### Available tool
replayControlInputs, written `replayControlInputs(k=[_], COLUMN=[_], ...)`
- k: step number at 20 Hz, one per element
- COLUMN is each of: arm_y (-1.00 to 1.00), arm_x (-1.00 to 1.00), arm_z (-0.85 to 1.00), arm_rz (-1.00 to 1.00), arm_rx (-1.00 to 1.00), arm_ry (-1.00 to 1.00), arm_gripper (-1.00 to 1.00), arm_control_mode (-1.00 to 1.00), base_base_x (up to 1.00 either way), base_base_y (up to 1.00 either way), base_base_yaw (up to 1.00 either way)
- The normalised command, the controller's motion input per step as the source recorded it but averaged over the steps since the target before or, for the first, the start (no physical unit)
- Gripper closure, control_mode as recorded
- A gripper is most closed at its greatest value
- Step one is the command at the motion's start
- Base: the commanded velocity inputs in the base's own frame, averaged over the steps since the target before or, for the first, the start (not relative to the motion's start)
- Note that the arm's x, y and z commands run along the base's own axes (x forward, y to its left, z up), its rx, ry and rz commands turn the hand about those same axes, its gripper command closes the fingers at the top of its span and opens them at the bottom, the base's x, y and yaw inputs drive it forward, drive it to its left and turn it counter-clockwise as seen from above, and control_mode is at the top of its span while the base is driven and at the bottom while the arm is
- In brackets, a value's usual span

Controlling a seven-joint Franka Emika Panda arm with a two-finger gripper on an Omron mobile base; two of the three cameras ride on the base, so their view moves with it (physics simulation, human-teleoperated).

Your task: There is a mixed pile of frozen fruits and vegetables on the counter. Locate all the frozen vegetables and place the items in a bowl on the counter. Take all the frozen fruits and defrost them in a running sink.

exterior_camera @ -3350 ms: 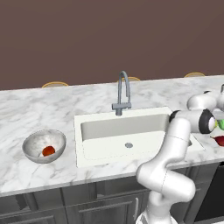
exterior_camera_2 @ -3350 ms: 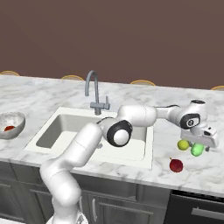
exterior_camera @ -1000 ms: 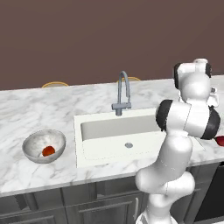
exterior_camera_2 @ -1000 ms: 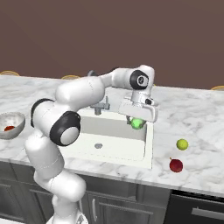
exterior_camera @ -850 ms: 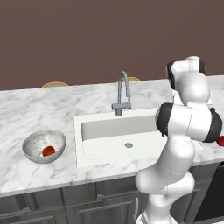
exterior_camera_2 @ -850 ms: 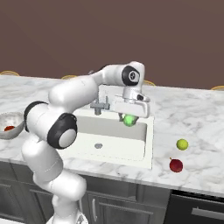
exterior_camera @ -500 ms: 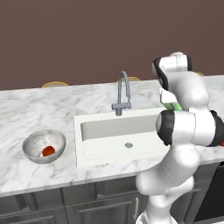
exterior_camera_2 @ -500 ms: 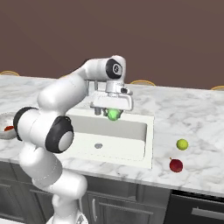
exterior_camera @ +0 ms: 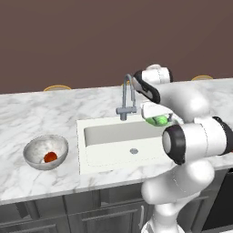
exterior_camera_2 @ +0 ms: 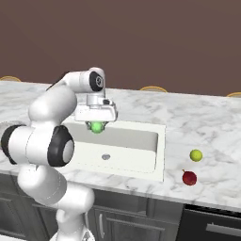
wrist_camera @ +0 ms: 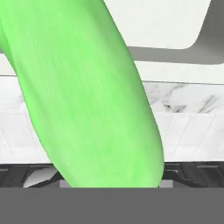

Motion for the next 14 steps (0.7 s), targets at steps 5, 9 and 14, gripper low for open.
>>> replayControlInputs(k=[5,9,14], arm_y=[1.00,1.00,1.00], arm_x=[0.03,0.13,0.21], arm_z=[-0.18,-0.14,-0.13], arm_rz=[0.15,0.14,0.12], arm_rx=[-0.02,-0.03,-0.02], arm_ry=[-0.08,-0.05,-0.03], arm_gripper=[1.00,1.00,1.00], arm_control_mode=[-1.00,-1.00,-1.00], base_base_x=[0.00,0.00,0.00], base_base_y=[0.00,0.00,0.00], base_base_yaw=[0.00,0.00,0.00])
